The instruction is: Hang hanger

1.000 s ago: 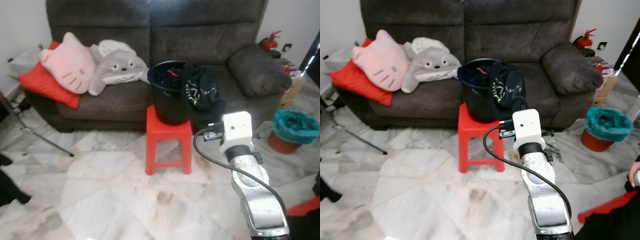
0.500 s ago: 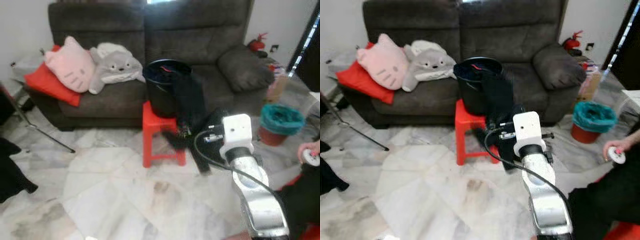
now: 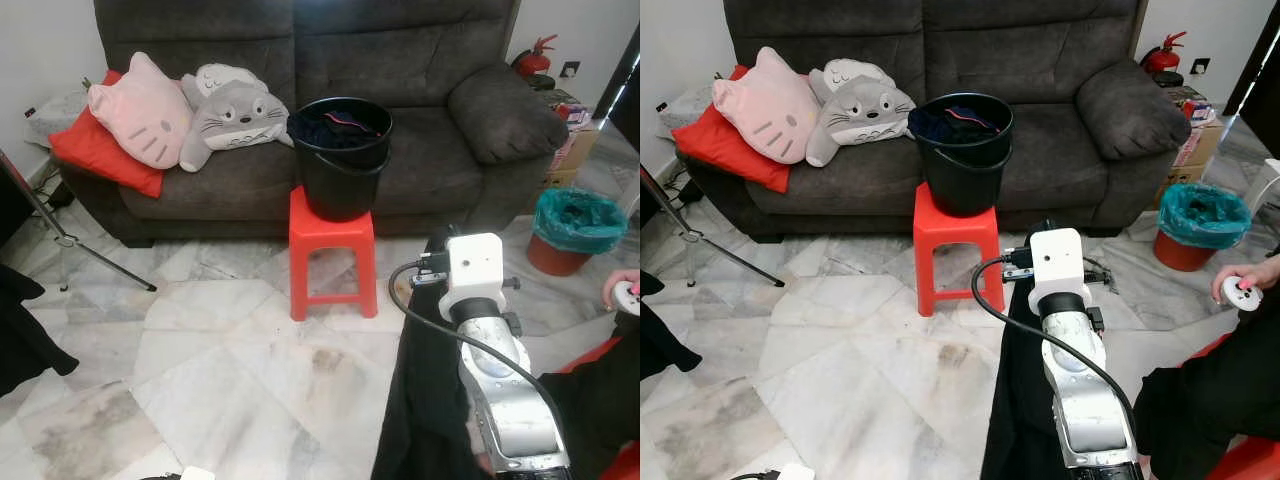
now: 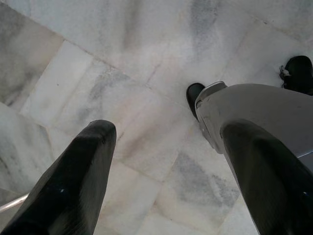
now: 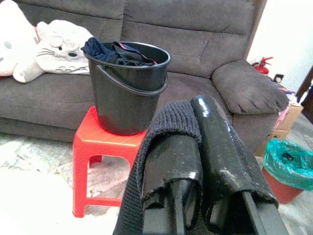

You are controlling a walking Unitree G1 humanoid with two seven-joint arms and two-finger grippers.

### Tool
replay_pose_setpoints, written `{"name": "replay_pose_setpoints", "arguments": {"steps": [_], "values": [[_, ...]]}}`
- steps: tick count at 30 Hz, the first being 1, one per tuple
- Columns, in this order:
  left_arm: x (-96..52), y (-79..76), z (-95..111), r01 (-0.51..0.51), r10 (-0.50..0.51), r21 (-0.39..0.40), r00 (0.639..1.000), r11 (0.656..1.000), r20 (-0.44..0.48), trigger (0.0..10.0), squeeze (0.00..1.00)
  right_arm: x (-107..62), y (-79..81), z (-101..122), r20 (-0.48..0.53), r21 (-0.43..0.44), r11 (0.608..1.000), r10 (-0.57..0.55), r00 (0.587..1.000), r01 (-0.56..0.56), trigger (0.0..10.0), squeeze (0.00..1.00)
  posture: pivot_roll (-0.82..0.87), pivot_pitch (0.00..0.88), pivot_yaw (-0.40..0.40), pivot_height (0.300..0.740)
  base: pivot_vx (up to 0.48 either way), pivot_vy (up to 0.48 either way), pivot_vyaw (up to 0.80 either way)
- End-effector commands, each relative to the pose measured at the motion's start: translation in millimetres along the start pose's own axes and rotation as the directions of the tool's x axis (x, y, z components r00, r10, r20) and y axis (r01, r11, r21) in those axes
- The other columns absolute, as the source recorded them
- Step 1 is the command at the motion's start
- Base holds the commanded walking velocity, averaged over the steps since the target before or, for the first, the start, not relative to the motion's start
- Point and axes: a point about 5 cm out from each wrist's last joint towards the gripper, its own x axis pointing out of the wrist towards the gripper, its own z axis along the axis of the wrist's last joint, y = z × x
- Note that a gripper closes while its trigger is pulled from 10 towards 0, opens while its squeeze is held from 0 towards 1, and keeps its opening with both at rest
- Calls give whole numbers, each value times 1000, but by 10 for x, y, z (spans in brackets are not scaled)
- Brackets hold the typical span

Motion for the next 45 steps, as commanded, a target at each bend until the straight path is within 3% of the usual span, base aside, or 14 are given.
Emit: {"name": "replay_pose_setpoints", "arguments": {"steps": [1,13,30,45], "values": [[-15,85,-23,-24,24,12,1000,1000,-10,10000,0,-15,-47,-12,12,18,999,-31,999,31,10000,0,-165,0,68,740,0,0,0],[-10,165,57,-46,46,29,999,998,14,10000,0,-277,20,-395,-83,24,998,-57,995,59,10000,0,-149,0,95,740,0,0,0],[-2,165,140,-36,35,22,998,999,59,10000,0,-362,54,-400,-59,31,998,-59,996,61,10000,0,-155,0,85,740,0,0,688],[18,3,179,-3,4,-13,995,1000,96,10000,0,-366,-7,-384,-53,12,999,-44,998,44,10000,0,-150,0,45,740,0,0,800]]}}
